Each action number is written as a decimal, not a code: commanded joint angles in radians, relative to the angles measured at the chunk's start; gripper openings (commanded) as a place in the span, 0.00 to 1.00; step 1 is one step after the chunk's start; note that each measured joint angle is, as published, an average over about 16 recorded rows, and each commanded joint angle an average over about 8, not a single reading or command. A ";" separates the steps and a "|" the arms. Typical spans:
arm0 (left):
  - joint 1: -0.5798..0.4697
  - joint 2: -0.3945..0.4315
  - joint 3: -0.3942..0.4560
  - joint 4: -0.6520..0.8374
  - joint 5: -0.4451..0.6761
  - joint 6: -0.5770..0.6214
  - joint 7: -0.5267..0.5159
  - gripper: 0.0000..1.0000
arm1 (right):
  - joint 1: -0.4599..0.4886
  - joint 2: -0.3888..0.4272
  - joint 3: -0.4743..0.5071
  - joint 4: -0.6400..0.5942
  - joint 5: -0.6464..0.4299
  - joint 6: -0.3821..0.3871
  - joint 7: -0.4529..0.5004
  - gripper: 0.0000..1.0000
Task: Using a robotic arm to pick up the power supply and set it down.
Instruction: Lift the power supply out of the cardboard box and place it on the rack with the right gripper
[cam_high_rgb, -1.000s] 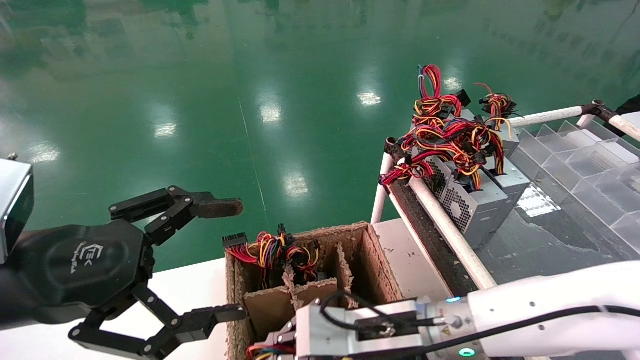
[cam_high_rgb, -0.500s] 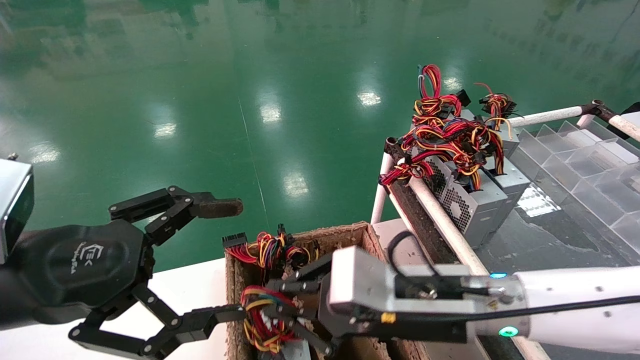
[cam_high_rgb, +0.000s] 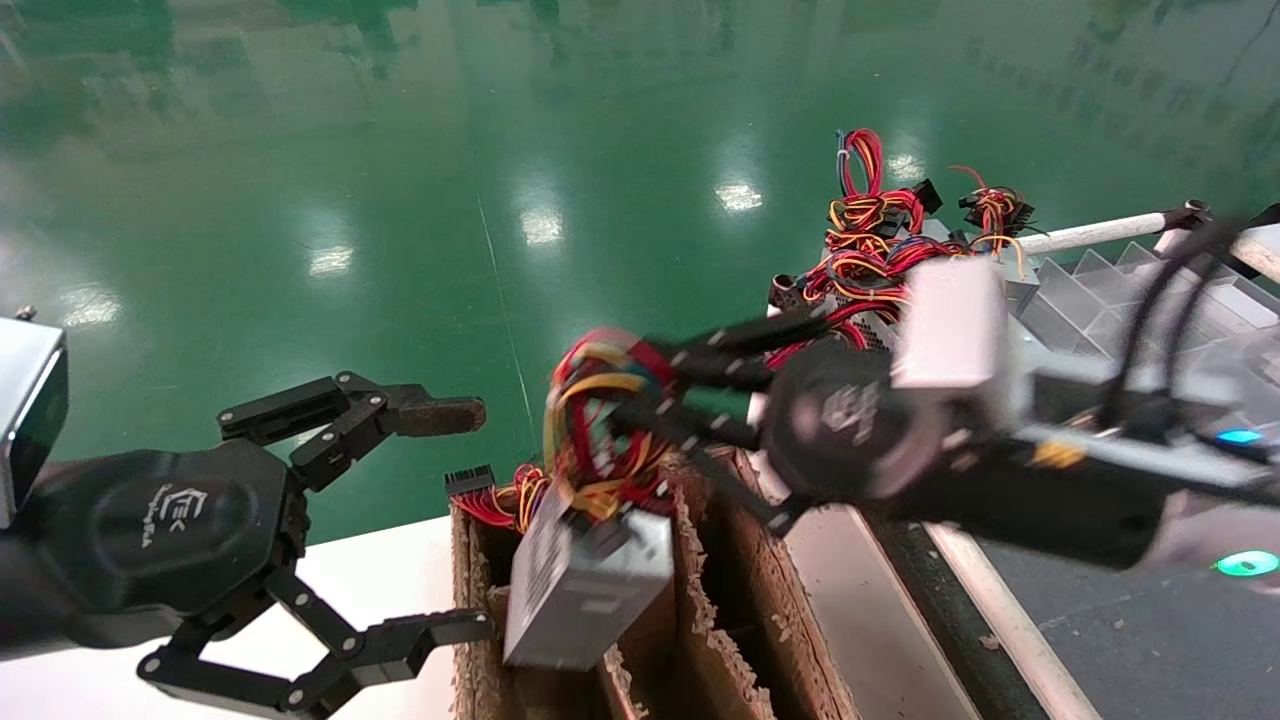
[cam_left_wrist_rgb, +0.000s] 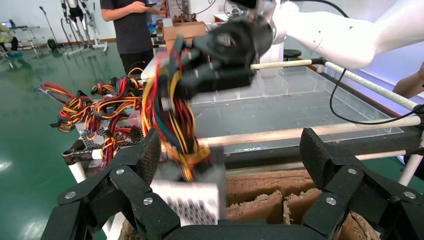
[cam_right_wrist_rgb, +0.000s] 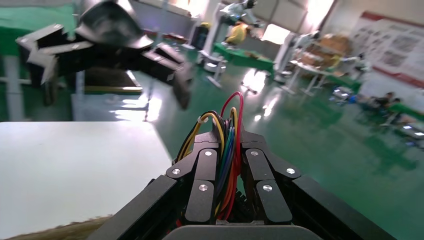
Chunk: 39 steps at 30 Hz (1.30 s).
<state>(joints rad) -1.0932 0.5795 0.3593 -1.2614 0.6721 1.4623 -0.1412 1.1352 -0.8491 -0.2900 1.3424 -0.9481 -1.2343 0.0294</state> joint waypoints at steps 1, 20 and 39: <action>0.000 0.000 0.000 0.000 0.000 0.000 0.000 1.00 | 0.001 0.019 0.025 0.001 0.022 0.003 -0.010 0.00; 0.000 0.000 0.000 0.000 0.000 0.000 0.000 1.00 | 0.112 0.223 0.189 -0.156 0.042 0.080 -0.045 0.00; 0.000 0.000 0.000 0.000 0.000 0.000 0.000 1.00 | 0.187 0.434 0.247 -0.563 -0.001 -0.031 -0.174 0.00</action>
<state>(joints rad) -1.0933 0.5793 0.3596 -1.2614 0.6719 1.4621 -0.1410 1.3160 -0.4265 -0.0469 0.7826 -0.9513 -1.2604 -0.1487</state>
